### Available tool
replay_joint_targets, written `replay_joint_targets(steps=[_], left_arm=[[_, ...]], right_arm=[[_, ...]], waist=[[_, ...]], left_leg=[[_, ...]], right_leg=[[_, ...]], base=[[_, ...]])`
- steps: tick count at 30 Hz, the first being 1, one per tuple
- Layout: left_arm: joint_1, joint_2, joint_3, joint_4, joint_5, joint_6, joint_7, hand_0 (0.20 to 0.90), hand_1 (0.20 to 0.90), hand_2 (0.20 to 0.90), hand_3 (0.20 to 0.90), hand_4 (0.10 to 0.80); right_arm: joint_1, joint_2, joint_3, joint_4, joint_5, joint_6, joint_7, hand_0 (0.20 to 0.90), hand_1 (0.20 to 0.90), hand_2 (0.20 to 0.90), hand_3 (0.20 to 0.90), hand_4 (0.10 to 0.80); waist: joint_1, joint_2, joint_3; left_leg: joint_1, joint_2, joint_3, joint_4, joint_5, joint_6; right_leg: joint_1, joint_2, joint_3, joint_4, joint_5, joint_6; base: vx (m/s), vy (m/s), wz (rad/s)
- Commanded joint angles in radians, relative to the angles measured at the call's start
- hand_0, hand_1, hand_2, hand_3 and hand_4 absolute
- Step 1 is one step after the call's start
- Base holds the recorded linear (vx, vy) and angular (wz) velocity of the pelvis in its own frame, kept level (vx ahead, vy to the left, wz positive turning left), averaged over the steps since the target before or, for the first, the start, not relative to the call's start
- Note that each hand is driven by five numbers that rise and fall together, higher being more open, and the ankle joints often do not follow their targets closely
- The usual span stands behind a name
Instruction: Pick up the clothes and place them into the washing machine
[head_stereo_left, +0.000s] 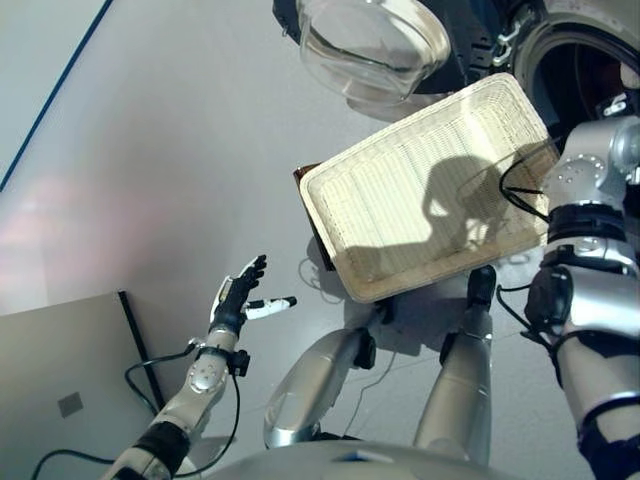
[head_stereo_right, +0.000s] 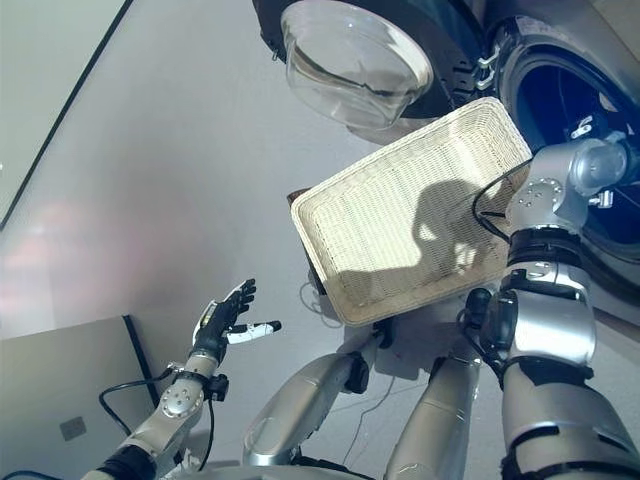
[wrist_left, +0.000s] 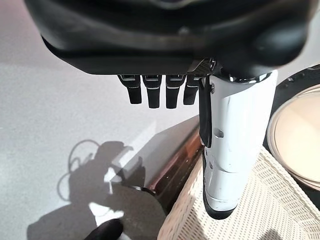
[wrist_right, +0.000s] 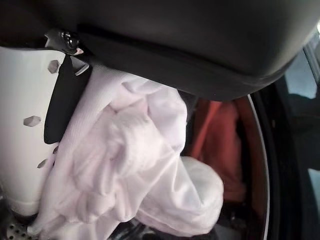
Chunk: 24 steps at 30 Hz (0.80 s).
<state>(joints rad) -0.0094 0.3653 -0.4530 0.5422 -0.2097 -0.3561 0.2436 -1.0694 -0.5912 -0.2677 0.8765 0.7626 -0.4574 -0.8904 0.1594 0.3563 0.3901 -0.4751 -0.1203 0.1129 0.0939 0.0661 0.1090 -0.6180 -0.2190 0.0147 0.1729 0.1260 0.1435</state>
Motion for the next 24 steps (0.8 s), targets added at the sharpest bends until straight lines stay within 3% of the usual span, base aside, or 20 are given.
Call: replay_joint_targets(steps=[1, 6, 9, 13, 18, 24], left_arm=[[0.037, -0.016, 0.0, -0.003, -0.051, -0.039, 0.04, 0.9, 0.9, 0.9, 0.9, 0.8], [0.049, -0.037, 0.002, 0.025, -0.088, -0.034, 0.025, 0.9, 0.9, 0.9, 0.9, 0.8], [0.055, -0.026, -0.006, 0.05, -0.077, -0.017, 0.024, 0.9, 0.9, 0.9, 0.9, 0.8], [0.067, -0.042, 0.001, 0.044, -0.083, -0.005, 0.036, 0.9, 0.9, 0.9, 0.9, 0.8], [0.081, -0.018, -0.002, 0.026, -0.08, 0.004, 0.032, 0.9, 0.9, 0.9, 0.9, 0.8], [0.092, -0.009, 0.008, 0.036, -0.087, 0.019, 0.027, 0.9, 0.9, 0.9, 0.9, 0.8]], right_arm=[[-0.081, -0.169, 0.096, -0.203, -0.119, -0.158, 0.019, 0.9, 0.9, 0.9, 0.9, 0.8], [-0.055, -0.124, 0.079, -0.16, -0.086, -0.152, 0.04, 0.9, 0.9, 0.9, 0.9, 0.8], [-0.086, -0.183, 0.108, 0.096, -0.089, -0.021, 0.002, 0.9, 0.9, 0.9, 0.9, 0.8], [-0.079, -0.112, 0.124, 0.074, -0.076, -0.01, 0.029, 0.9, 0.9, 0.9, 0.9, 0.8], [-0.133, -0.164, 0.173, 0.279, -0.06, 0.088, 0.043, 0.9, 0.9, 0.9, 0.9, 0.8], [-0.18, -0.17, 0.245, 0.395, -0.054, 0.15, 0.093, 0.9, 0.9, 0.9, 0.9, 0.8]], waist=[[-0.046, 0.121, -0.072], [-0.053, 0.122, -0.081], [-0.058, 0.113, -0.09], [-0.069, 0.11, -0.081], [-0.069, 0.102, -0.088], [-0.071, 0.093, -0.091]], left_leg=[[-0.054, 0.007, -0.039, 0.034, 0.012, -0.122], [-0.04, 0.012, -0.033, 0.027, 0.004, -0.123], [-0.032, 0.015, -0.031, 0.022, -0.001, -0.125], [-0.031, 0.023, -0.022, 0.019, -0.002, -0.125], [-0.031, 0.025, -0.024, 0.019, -0.001, -0.129], [-0.034, 0.029, -0.024, 0.021, -0.001, -0.131]], right_leg=[[0.042, 0.062, -0.027, 0.137, -0.155, -0.058], [0.054, 0.07, -0.025, 0.126, -0.162, -0.058], [0.057, 0.077, -0.022, 0.126, -0.163, -0.063], [0.054, 0.085, -0.02, 0.117, -0.155, -0.068], [0.058, 0.087, -0.024, 0.116, -0.156, -0.073], [0.061, 0.091, -0.022, 0.11, -0.153, -0.077]], base=[[0.0, 0.0, 0.0], [0.031, -0.03, -0.1], [0.007, -0.002, -0.01], [0.003, -0.003, -0.05], [0.006, -0.002, -0.02], [0.0, 0.0, 0.0]])
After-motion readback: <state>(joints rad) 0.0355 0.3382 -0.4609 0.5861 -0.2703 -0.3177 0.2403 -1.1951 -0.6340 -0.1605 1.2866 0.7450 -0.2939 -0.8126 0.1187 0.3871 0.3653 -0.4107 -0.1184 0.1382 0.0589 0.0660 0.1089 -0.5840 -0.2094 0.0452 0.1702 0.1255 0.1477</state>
